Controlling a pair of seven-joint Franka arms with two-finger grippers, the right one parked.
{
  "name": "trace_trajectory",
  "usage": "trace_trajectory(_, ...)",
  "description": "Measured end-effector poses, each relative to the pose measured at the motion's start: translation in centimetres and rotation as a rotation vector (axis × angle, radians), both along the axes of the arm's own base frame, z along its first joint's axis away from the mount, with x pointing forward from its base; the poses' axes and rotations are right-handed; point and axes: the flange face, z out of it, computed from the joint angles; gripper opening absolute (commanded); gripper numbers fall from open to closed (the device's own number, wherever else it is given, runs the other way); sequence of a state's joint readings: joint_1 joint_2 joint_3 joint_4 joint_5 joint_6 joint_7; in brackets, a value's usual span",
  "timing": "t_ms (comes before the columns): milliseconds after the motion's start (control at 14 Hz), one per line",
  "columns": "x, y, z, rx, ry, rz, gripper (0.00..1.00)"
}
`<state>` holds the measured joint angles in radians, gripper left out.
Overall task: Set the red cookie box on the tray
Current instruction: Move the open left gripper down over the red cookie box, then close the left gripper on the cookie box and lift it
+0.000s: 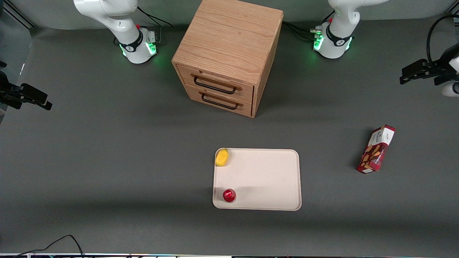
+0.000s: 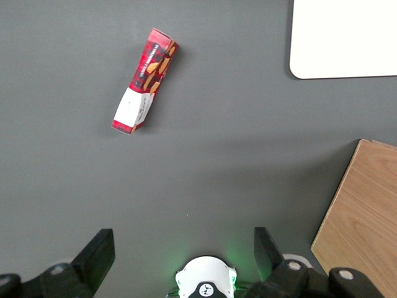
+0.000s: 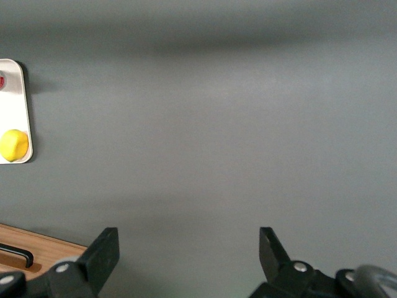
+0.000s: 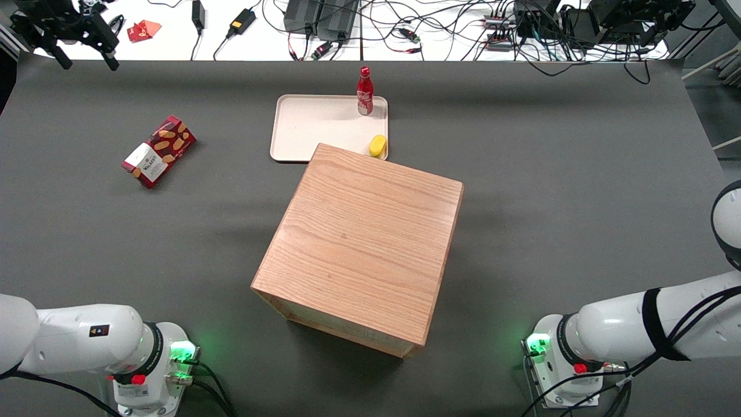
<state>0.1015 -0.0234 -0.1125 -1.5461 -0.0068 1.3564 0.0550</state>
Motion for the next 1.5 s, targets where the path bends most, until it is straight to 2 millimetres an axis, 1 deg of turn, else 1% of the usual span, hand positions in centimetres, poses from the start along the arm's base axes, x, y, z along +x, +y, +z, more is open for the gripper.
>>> trace_trajectory(214, 0.2, -0.1, -0.5, 0.002, 0.01, -0.003, 1.0)
trace_trajectory(357, 0.3, 0.5, -0.7, 0.01, 0.016, 0.006, 1.0)
trace_trajectory(429, 0.4, 1.6, -1.0, 0.018, 0.023, 0.005, 1.0)
trace_trajectory(500, 0.6, 3.2, -1.7, 0.03, 0.037, -0.036, 1.0)
trace_trajectory(571, 1.0, 5.0, -3.0, 0.037, 0.054, -0.103, 1.0)
trace_trajectory(643, 1.9, 6.8, -4.8, 0.031, 0.06, -0.165, 1.0)
trace_trajectory(714, 2.9, 8.5, -7.3, 0.019, 0.058, -0.22, 1.0)
trace_trajectory(786, 4.0, 10.0, -10.5, 0.009, 0.051, -0.267, 1.0)
trace_trajectory(857, 5.0, 10.8, -14.4, 0.004, 0.037, -0.301, 1.0)
trace_trajectory(929, 5.8, 11.0, -18.7, -0.002, 0.015, -0.327, 1.0)
trace_trajectory(1000, 6.3, 10.7, -23.1, -0.01, -0.013, -0.348, 0.74)
trace_trajectory(1071, 6.4, 10.4, -27.4, -0.013, -0.037, -0.362, 0.12)
trace_trajectory(1143, 6.4, 10.2, -30.9, -0.013, -0.056, -0.37, 0.0)
trace_trajectory(1214, 6.4, 10.1, -33.7, -0.012, -0.07, -0.378, 0.0)
trace_trajectory(1286, 6.5, 10.0, -35.7, -0.01, -0.082, -0.386, 0.0)
trace_trajectory(1357, 6.7, 10.0, -37.1, -0.008, -0.094, -0.394, 0.0)
trace_trajectory(1429, 6.9, 10.0, -38.0, -0.009, -0.102, -0.396, 0.0)
trace_trajectory(1500, 6.9, 10.0, -38.4, -0.017, -0.107, -0.39, 0.0)
